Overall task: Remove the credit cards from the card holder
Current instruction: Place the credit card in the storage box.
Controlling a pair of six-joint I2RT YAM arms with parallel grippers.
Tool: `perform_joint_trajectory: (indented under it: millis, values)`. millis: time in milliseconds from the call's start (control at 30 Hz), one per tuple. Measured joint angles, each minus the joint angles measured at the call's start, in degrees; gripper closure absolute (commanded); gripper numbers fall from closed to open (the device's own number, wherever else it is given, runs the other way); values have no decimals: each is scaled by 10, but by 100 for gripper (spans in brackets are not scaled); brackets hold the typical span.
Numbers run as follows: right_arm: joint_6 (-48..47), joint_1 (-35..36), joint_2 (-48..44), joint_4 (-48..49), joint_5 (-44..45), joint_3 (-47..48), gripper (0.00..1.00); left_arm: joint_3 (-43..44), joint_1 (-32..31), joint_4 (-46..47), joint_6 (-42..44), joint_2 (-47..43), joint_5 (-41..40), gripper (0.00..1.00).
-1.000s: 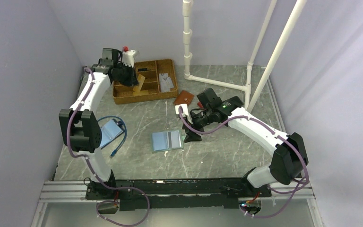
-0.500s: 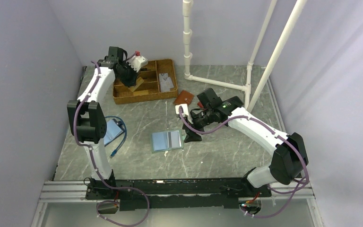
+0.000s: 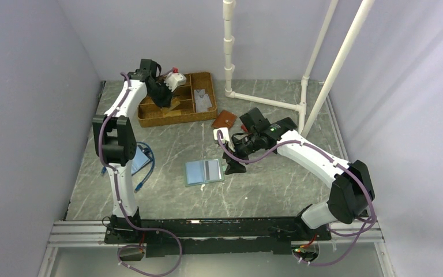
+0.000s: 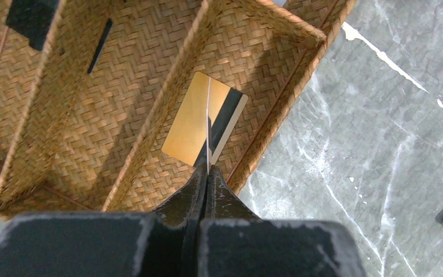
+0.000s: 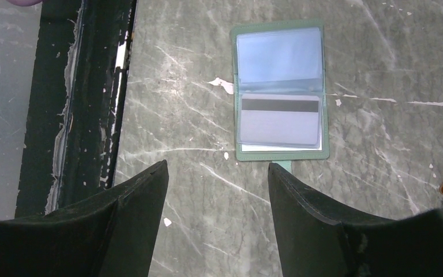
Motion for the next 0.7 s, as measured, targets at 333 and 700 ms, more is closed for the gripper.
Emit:
perform_joint_trajectory:
  millis: [333,700]
  values:
    - [-2,0,1,0,0,0,34,0,0,-26,38,22,51,91]
    - [-2,-3,1,0,0,0,34,5,1,3,4,42,40,61]
